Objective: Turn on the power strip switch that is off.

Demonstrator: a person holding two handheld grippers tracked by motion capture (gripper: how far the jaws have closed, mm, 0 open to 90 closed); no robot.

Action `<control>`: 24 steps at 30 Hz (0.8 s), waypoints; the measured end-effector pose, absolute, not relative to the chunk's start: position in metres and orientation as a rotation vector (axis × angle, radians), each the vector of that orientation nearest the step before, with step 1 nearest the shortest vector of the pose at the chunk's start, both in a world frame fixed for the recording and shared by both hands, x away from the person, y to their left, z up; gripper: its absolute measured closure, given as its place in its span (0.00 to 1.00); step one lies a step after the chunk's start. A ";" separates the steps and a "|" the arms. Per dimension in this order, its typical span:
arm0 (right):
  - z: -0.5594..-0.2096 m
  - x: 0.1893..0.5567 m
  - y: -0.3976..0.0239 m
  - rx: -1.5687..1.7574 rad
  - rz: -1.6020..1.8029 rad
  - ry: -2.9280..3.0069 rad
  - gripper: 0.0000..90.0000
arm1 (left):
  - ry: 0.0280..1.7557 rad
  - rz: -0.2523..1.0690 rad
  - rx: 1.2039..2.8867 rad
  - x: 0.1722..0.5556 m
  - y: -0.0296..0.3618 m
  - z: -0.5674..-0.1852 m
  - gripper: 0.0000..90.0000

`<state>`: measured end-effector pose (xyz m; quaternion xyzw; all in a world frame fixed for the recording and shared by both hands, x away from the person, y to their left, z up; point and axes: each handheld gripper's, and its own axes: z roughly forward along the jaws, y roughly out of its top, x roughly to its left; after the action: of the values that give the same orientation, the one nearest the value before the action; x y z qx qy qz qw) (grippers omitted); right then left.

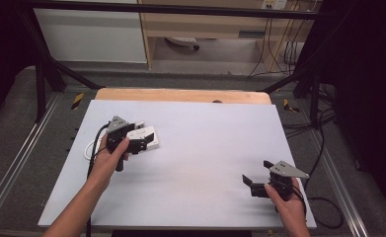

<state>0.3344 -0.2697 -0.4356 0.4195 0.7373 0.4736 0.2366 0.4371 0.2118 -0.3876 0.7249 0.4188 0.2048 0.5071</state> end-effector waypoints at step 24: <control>-0.436 0.334 -0.269 1.160 1.292 2.023 0.03 | 1.007 0.496 1.709 0.388 0.252 -0.381 0.09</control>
<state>0.3342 -0.2688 -0.4362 0.4227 0.7375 0.4710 0.2358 0.3877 0.2519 -0.3808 0.7133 0.4202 0.2071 0.5213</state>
